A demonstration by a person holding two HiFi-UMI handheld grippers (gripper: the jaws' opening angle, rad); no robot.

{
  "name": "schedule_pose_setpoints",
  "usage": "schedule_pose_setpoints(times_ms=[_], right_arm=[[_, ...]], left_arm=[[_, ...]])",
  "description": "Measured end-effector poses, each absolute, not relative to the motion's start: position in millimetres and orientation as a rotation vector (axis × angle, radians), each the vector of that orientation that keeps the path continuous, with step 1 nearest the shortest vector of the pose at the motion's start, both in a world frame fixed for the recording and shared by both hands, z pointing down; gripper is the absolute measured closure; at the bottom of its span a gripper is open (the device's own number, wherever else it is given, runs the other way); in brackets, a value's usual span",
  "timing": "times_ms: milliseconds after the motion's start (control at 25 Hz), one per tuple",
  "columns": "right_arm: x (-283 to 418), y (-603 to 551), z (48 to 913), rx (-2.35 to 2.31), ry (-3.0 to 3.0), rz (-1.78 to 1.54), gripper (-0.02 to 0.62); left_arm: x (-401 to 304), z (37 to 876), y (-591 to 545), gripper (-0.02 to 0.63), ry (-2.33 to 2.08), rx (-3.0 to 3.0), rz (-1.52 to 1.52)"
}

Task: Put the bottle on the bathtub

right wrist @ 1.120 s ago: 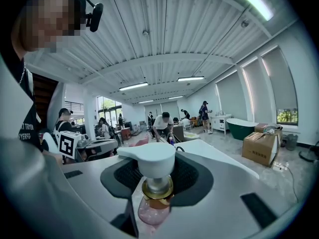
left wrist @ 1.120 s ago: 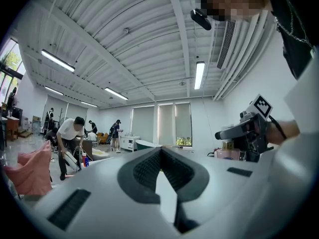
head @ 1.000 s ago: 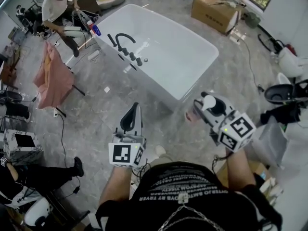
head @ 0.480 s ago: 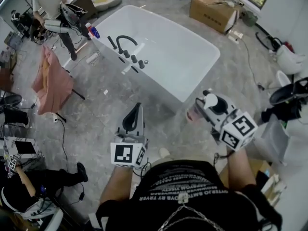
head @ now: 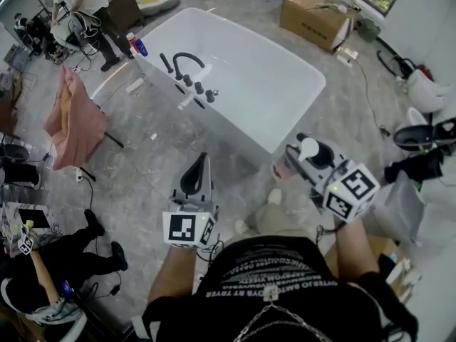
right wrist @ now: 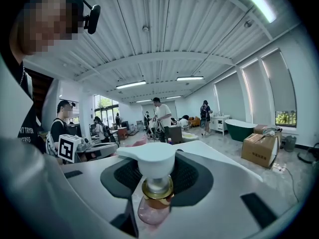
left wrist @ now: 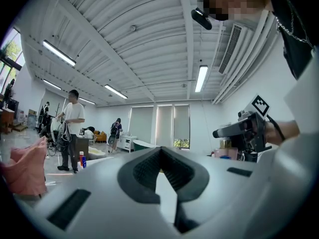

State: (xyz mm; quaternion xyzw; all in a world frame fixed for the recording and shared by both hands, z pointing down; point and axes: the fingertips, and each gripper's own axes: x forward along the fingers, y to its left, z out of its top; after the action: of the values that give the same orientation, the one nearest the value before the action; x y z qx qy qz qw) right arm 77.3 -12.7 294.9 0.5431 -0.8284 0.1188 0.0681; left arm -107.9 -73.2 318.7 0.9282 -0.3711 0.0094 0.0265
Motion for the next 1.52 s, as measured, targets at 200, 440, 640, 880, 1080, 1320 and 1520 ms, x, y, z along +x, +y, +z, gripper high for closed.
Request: schedule_pose_setpoints(times_ms=[200,440,640,880,1080,1320,1520], right_arm=[[83.8,-11.7,296.1,1.631,-2.497,0.358,0.454],[77.5,-57.7,299.3,1.613,-2.5,0.366,0.454],[88.3,-79.1,301.5,1.584,-2.511,0.375,0.454],[104.7,-104.5,297.2,1.551,-2.533,0.389,0.454],[120.5,-124.5,297.6,1.527,-2.54,0.379,0.454],[128.2,-134.7,303.2,1.502,-2.553,0.383,0.454],[139.9,-150.3,303.2,1.474,-2.567,0.392,0.454]], left_arm=[[-103.0,320.4,-72.1,0.611,-1.158,2.862,0.029],[-109.4,325.1,-115.8,0.611,-1.173,2.846,0.038],[-98.0,324.1,-133.2,0.611,-1.197,2.836,0.046],[-80.9,321.3,-153.8,0.611,-1.221,2.817,0.068],[-65.1,321.0,-170.8,0.611,-1.237,2.808,0.067],[-54.3,328.3,-179.7,0.611,-1.251,2.801,0.06],[-40.6,328.0,-193.5,0.611,-1.268,2.789,0.062]])
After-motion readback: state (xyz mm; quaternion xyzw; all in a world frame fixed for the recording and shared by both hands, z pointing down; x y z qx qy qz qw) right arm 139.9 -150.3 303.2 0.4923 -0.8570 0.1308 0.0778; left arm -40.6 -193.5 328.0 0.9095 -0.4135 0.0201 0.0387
